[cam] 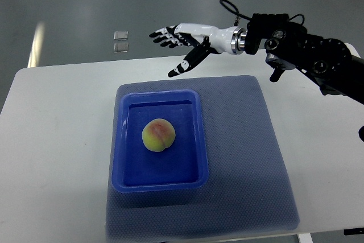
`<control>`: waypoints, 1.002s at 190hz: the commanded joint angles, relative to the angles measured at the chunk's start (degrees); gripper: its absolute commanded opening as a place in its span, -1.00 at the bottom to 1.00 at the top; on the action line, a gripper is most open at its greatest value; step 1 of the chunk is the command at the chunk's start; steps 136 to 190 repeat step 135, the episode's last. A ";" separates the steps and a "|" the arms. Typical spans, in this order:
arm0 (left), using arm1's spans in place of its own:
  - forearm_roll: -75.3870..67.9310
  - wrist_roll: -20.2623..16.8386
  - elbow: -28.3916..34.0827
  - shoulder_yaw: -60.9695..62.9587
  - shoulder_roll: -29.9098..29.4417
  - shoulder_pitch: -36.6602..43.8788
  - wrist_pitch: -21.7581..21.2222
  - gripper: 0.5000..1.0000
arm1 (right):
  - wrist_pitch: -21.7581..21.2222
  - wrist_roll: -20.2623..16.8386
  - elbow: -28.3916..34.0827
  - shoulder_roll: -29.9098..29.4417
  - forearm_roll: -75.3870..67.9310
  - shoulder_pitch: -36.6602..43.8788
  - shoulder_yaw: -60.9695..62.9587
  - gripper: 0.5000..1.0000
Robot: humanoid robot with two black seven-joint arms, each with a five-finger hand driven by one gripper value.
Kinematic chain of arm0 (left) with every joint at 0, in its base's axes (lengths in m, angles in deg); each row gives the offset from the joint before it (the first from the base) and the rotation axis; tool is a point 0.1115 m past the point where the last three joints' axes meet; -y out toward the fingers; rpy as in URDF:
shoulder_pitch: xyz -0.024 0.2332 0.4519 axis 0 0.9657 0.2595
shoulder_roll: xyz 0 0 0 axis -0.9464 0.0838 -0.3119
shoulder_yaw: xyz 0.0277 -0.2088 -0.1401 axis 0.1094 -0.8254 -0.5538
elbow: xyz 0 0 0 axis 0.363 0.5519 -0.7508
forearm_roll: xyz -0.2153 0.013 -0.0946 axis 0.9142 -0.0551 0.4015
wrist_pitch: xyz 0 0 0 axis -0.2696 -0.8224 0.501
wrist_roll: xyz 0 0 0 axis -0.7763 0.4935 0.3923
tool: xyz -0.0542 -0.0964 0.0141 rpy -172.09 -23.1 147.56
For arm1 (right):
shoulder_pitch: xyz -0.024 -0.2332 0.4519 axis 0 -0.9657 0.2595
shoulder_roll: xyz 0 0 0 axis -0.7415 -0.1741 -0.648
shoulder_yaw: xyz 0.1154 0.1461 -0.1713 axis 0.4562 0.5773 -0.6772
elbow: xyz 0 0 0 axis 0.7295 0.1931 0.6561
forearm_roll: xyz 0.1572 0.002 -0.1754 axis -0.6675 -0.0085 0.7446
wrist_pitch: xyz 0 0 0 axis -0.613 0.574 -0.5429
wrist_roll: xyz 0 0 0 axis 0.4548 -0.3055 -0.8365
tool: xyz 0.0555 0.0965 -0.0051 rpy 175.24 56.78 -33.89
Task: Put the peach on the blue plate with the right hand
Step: 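Open the right hand to release the peach and withdraw upward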
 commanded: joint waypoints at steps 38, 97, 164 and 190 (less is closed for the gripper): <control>0.01 0.01 -0.17 0.00 0.00 0.01 0.01 1.00 | 0.52 0.11 -0.81 0.77 -18.12 -17.23 28.74 0.72; 0.01 0.01 -0.17 0.00 0.00 0.01 0.01 1.00 | 1.14 8.38 -5.20 -7.22 -37.01 -32.52 39.81 0.72; 0.01 0.01 -0.17 0.00 0.00 0.01 0.01 1.00 | 0.78 11.01 -5.29 -7.40 -39.30 -33.58 39.99 0.72; 0.01 0.01 -0.17 0.00 0.00 0.01 0.01 1.00 | 0.78 11.01 -5.29 -7.40 -39.30 -33.58 39.99 0.72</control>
